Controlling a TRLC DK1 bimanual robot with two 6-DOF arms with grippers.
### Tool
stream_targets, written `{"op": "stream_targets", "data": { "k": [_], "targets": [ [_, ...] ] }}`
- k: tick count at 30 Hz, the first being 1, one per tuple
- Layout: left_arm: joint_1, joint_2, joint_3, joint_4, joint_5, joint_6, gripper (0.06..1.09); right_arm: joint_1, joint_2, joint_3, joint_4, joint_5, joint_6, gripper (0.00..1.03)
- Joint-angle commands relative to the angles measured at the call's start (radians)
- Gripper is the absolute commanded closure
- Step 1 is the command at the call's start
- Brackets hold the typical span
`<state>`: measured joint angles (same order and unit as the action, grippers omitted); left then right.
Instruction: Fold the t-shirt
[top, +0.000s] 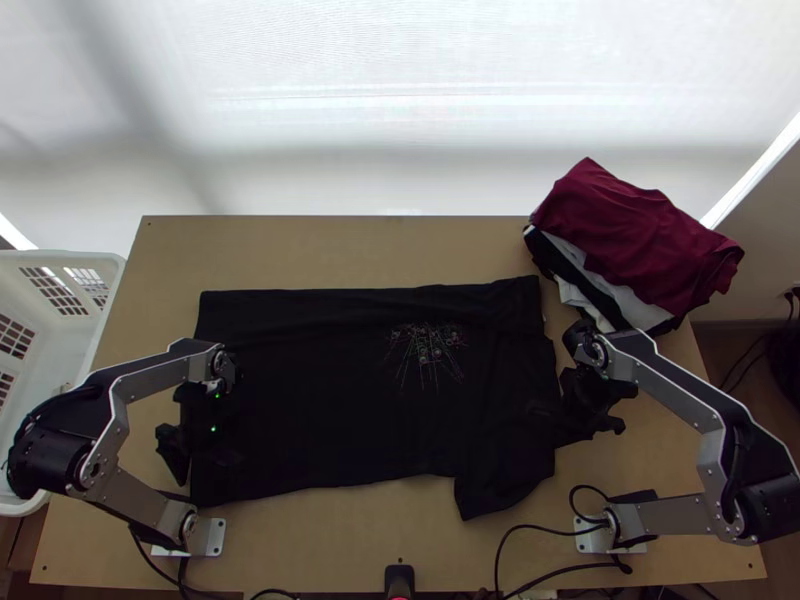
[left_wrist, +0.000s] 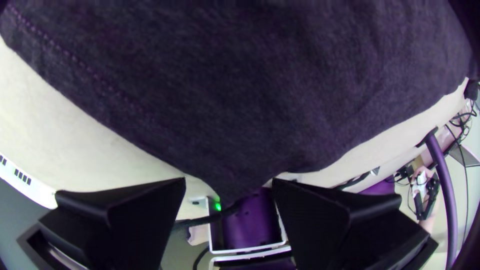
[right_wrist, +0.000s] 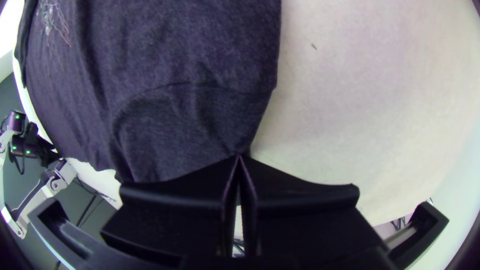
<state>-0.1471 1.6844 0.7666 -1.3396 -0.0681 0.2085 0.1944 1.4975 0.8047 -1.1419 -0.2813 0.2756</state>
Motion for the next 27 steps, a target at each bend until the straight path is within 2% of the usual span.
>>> {"op": "stream_targets", "data": {
  "k": [1, 2, 3, 4, 6, 8, 9, 13, 17, 22, 24, 27],
  "targets": [
    [-0.002, 0.029, -0.026, 0.003, 0.002, -0.014, 0.29, -0.003, -0.026, -0.024, -0.013, -0.007, -0.004, 1.0],
    [0.0, 0.032, -0.026, 0.003, 0.002, -0.014, 0.29, -0.003, -0.026, -0.024, -0.015, -0.007, -0.004, 1.0],
    [0.0, 0.032, -0.026, 0.005, 0.001, -0.014, 0.34, -0.003, -0.026, -0.024, -0.015, -0.007, -0.004, 1.0],
    [0.0, 0.034, -0.027, 0.005, 0.001, -0.014, 0.45, -0.003, -0.026, -0.024, -0.013, -0.007, -0.004, 1.0],
    [-0.003, 0.035, -0.026, 0.008, -0.001, -0.015, 0.74, -0.003, -0.026, -0.024, -0.015, -0.007, -0.003, 1.0],
    [0.003, 0.037, -0.027, 0.016, -0.004, -0.015, 0.97, -0.003, -0.029, -0.024, -0.015, -0.007, -0.003, 1.0],
    [0.004, 0.035, -0.027, 0.016, -0.007, -0.015, 1.05, -0.004, -0.031, -0.024, -0.015, -0.007, -0.003, 1.0],
    [0.026, 0.001, -0.023, -0.009, -0.018, 0.019, 1.04, -0.006, -0.037, -0.024, -0.015, -0.007, 0.001, 1.0],
    [0.073, -0.025, 0.066, -0.033, 0.001, 0.032, 1.04, -0.004, -0.057, -0.019, -0.016, -0.007, -0.003, 1.0],
    [0.113, -0.065, 0.212, -0.109, 0.096, 0.031, 1.04, 0.013, -0.111, -0.004, -0.032, -0.007, -0.01, 1.0],
    [0.113, -0.074, 0.254, -0.11, 0.099, 0.019, 1.04, 0.007, -0.112, 0.01, -0.061, -0.006, -0.03, 1.0],
    [0.115, -0.086, 0.292, -0.121, 0.122, 0.009, 1.04, -0.047, -0.111, 0.056, -0.144, -0.006, -0.113, 1.0]
  ]
}}
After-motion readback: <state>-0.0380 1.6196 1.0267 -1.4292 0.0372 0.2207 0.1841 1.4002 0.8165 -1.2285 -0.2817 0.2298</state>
